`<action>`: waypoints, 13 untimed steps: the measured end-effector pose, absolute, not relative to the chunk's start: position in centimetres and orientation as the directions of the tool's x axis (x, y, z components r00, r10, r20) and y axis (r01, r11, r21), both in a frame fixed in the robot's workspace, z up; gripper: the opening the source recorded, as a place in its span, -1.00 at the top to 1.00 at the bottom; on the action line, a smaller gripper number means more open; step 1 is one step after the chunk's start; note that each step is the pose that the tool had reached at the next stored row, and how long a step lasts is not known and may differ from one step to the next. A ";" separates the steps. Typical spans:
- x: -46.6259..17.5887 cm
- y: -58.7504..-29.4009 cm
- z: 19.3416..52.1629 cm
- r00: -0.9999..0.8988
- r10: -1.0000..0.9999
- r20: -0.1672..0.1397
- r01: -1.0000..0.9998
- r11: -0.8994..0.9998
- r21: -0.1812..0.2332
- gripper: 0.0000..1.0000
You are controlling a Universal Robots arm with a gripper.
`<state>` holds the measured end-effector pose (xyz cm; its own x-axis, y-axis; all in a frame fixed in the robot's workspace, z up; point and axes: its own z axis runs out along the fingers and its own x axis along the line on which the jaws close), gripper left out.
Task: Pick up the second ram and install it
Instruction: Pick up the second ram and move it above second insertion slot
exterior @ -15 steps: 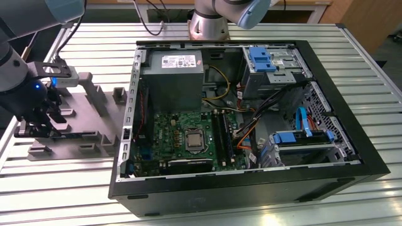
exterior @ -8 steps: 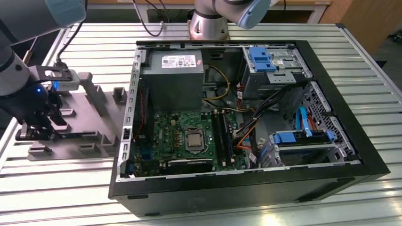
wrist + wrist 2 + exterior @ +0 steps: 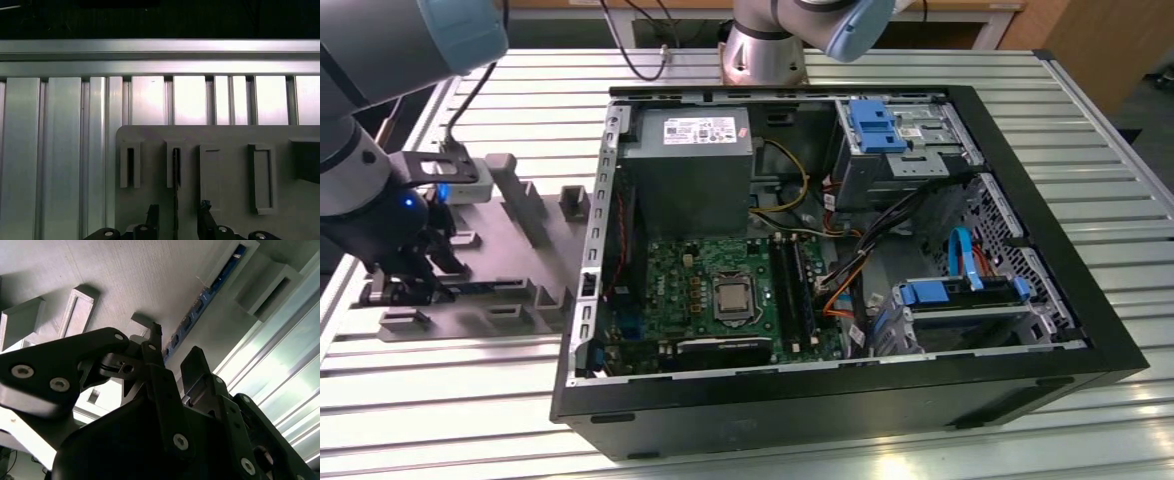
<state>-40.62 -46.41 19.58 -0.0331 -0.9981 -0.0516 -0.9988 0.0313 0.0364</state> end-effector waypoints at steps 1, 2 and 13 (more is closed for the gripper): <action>-40.6 -46.4 19.5 -0.033 -0.998 -0.052 -0.999 0.031 0.036 0.17; -40.6 -46.4 19.5 -0.033 -0.998 -0.052 -0.999 0.031 0.036 0.17; -40.5 -46.4 19.1 -0.033 -0.998 -0.049 -0.999 0.031 0.036 0.47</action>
